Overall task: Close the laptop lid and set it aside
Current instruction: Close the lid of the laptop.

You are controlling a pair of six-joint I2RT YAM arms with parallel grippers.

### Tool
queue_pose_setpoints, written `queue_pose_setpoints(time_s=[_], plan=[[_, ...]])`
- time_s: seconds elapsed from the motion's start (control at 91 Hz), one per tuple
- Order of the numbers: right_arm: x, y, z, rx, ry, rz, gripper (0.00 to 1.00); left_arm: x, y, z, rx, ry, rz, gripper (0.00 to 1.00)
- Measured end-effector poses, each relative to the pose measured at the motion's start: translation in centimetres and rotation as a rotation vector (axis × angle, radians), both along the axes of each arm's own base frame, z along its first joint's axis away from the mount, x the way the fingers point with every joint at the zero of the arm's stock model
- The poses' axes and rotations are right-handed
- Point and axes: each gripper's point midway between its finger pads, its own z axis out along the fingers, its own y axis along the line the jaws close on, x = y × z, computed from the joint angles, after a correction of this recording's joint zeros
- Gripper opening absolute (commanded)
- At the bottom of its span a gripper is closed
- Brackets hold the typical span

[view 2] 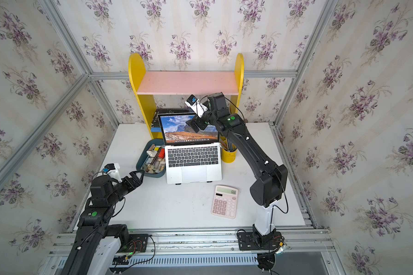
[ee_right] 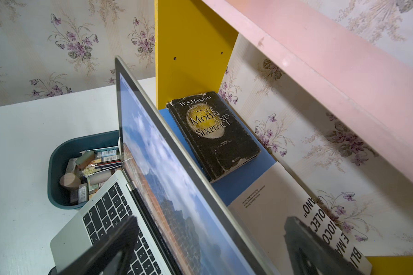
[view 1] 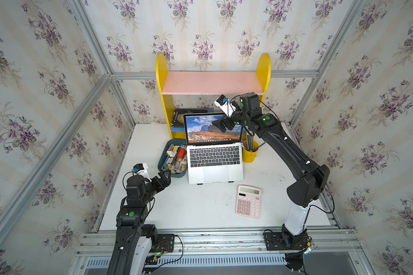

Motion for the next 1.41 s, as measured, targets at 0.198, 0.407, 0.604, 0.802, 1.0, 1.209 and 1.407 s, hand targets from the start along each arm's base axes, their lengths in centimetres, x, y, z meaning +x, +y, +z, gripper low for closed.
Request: queue_pose_setpoints(time_s=[0.198,0.407,0.604,0.802,1.0,1.209,1.407], plan=[[-1.2,0.6,-0.1,-0.019,-0.024,0.043,1.0,0.0,0.0,-0.1,0.0,0.001,0.0,0.95],[-3.2,2.2,-0.2,-0.014,-0.044,0.11,1.0,0.0,0.0,-0.2,0.0,0.007,0.0,0.95],[-3.9,2.3,-0.4,-0.018,-0.062,0.121,1.0,0.1,0.0,-0.4,0.0,0.013,0.0,0.95],[-4.8,2.4,-0.6,-0.019,-0.074,0.13,1.0,0.1,0.0,-0.5,0.0,0.019,0.0,0.95],[-5.8,2.7,-0.7,-0.025,-0.085,0.137,1.0,0.2,0.0,-0.5,0.0,0.018,0.001,0.94],[-6.9,2.8,-1.0,-0.025,-0.106,0.154,1.0,0.4,0.0,-0.3,0.0,0.011,0.0,0.94],[-7.6,2.8,-1.2,-0.019,-0.121,0.16,1.0,0.4,0.0,-0.3,0.0,0.011,0.0,0.94]])
